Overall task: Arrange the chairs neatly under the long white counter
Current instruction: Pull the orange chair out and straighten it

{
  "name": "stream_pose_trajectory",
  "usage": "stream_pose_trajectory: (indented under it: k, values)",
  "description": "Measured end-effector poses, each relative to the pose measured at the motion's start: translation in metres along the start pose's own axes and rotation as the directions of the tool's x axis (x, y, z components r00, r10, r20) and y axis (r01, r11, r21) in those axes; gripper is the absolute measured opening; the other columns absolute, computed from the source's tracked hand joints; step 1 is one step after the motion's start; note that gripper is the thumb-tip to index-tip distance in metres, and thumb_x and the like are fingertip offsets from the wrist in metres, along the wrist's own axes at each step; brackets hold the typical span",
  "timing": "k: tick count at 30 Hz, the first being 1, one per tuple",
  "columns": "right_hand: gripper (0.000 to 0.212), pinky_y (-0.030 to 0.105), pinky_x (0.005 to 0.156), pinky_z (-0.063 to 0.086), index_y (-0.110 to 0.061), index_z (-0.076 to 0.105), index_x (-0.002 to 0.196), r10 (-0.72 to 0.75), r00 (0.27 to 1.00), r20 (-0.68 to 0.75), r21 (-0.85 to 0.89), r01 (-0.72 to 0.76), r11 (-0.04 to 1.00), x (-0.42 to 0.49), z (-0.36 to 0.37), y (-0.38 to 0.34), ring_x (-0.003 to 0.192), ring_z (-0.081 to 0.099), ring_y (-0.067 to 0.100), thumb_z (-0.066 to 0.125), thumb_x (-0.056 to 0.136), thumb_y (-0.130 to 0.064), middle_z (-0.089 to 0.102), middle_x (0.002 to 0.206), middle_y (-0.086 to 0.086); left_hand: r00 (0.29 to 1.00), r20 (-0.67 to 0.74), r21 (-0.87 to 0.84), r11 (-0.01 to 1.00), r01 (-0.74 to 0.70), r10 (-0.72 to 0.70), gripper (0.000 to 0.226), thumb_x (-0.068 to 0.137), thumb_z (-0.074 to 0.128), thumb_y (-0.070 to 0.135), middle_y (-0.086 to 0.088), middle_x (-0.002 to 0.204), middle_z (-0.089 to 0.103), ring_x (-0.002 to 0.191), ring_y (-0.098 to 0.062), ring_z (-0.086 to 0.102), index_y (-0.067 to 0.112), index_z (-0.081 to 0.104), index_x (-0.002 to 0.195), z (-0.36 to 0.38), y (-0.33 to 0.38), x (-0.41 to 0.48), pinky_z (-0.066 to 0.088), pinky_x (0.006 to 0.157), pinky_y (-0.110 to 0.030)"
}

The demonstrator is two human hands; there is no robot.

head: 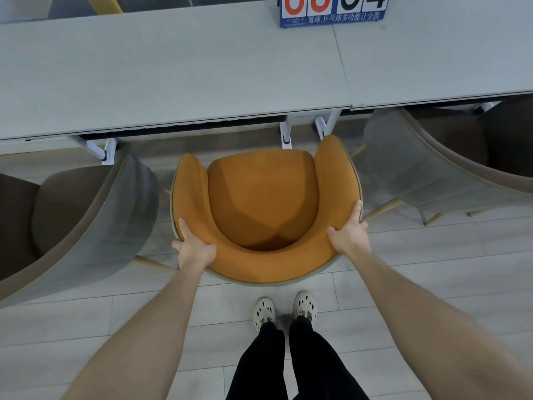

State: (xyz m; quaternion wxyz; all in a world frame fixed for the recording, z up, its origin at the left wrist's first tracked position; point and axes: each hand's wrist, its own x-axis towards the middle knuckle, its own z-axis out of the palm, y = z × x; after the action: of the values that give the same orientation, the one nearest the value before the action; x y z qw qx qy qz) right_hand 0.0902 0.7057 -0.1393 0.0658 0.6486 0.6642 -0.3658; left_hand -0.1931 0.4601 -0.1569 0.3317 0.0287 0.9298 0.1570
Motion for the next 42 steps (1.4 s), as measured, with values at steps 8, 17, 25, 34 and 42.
stream_pose_trajectory:
  k: [8,17,25,34,42]
  values:
    - [0.112,0.04,0.075,0.047,-0.034,-0.023,0.165,-0.005,1.0,0.0,-0.02,0.005,1.0,-0.001,0.005,0.002,0.068,0.045,0.015,0.065,0.098,-0.032,0.028,0.158,0.025,1.0,0.008,-0.025,1.0,-0.012,0.013,0.12,0.093,0.075,0.017,-0.026,0.164,0.014,0.067,-0.02,0.045,0.04,-0.017,0.166,-0.006,-0.002,-0.007,0.047,0.084,-0.038]
    - [0.113,0.039,0.071,0.05,-0.033,-0.024,0.165,0.001,1.0,-0.023,-0.066,-0.003,0.998,0.006,0.011,-0.001,0.067,0.044,0.015,0.068,0.099,-0.034,0.031,0.155,0.025,1.0,-0.006,0.005,1.0,-0.028,0.028,0.118,0.094,0.073,0.019,-0.025,0.163,0.014,0.069,-0.024,0.052,0.042,-0.019,0.165,-0.006,-0.006,0.005,0.058,0.083,-0.043]
    - [0.113,0.037,0.072,0.047,-0.029,-0.023,0.166,-0.029,0.999,-0.034,-0.074,0.026,0.997,0.007,0.014,-0.002,0.076,0.049,0.023,0.068,0.099,-0.034,0.033,0.153,0.027,1.0,-0.017,0.015,1.0,0.005,-0.005,0.119,0.094,0.075,0.017,-0.026,0.165,0.016,0.115,-0.044,0.061,0.042,-0.016,0.166,-0.007,-0.005,0.011,0.053,0.096,-0.047]
    - [0.125,0.054,0.101,0.057,-0.041,-0.024,0.163,-0.032,0.997,0.075,-0.039,0.035,0.999,0.012,-0.002,0.01,0.128,0.058,0.041,0.069,0.087,-0.075,0.027,0.164,0.02,1.0,0.007,0.034,0.999,-0.001,0.001,0.113,0.094,0.074,0.043,-0.025,0.166,0.013,0.116,-0.047,0.063,0.044,-0.013,0.166,0.002,-0.012,0.009,0.061,0.09,-0.047]
    - [0.078,0.044,0.113,0.047,-0.015,0.037,0.163,-0.173,0.962,0.21,-0.095,0.197,0.976,0.005,-0.087,0.063,0.141,0.053,0.033,0.059,0.103,-0.059,0.053,0.158,0.013,0.994,-0.017,0.547,0.833,-0.08,0.107,0.065,0.087,0.064,0.05,-0.019,0.166,0.023,0.149,-0.046,0.03,0.024,0.049,0.145,0.017,0.039,-0.047,0.031,0.119,-0.064]
